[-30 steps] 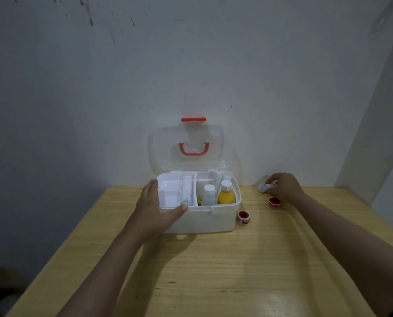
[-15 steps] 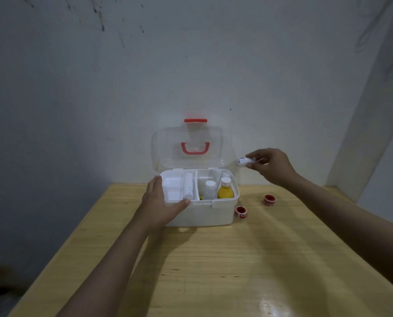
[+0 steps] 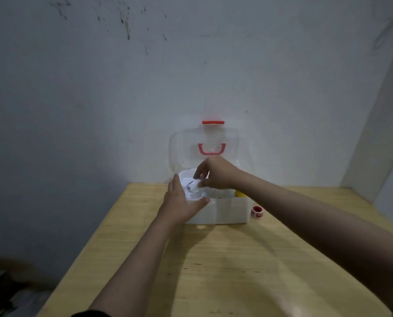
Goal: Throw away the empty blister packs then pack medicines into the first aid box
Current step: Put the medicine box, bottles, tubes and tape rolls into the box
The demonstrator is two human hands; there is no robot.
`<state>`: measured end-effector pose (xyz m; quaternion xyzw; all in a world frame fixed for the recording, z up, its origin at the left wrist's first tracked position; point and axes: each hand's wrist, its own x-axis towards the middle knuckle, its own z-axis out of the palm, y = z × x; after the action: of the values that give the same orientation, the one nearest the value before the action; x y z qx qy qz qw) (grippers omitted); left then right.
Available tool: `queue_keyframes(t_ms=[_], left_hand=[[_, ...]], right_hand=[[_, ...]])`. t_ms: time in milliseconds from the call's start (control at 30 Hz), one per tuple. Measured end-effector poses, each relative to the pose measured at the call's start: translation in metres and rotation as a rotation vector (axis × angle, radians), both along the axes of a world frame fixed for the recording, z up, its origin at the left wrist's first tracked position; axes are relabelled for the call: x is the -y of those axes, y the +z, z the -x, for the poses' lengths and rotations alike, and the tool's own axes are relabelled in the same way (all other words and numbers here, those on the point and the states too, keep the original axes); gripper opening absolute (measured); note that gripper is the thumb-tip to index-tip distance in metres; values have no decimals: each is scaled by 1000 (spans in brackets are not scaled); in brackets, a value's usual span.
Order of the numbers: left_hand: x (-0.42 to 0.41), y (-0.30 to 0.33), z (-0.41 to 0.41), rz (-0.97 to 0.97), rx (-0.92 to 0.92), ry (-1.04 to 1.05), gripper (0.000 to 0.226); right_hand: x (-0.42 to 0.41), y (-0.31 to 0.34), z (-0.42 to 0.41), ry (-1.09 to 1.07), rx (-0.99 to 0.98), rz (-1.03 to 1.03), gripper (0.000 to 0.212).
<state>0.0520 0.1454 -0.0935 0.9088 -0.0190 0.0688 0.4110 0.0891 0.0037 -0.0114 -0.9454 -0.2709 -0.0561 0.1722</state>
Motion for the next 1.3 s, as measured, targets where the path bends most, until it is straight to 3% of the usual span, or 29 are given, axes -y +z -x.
queue_keyframes(t_ms=[200,333,500,767,867,1067,1300], left_hand=[[-1,-2,-3,-14,-1,7,118],[-2,-3,-4,-4,-12,3,119],[-3,-4,-3,1,4,-5,116],[-3,-3,-1,11,46,-47,59],[-2,-2,-1,5,36,-36,52],[-2,-3,-4,-20,42,-20,70],[-2,-5,-6,-45,41,-3,85]], right_hand=[[-10,-8,-8,-24,-65,14,29],[2,2,-8,-32,-94,-146,29],[50,21,-11,-131,24,-287,22],[150,-15,-5,-399,34,-238,18],[182,-46,-3,-496,-51,-147,23],[207,-92,-1,-605,-149,-94,42],[194,-111,9,-540,-81,-191,37]])
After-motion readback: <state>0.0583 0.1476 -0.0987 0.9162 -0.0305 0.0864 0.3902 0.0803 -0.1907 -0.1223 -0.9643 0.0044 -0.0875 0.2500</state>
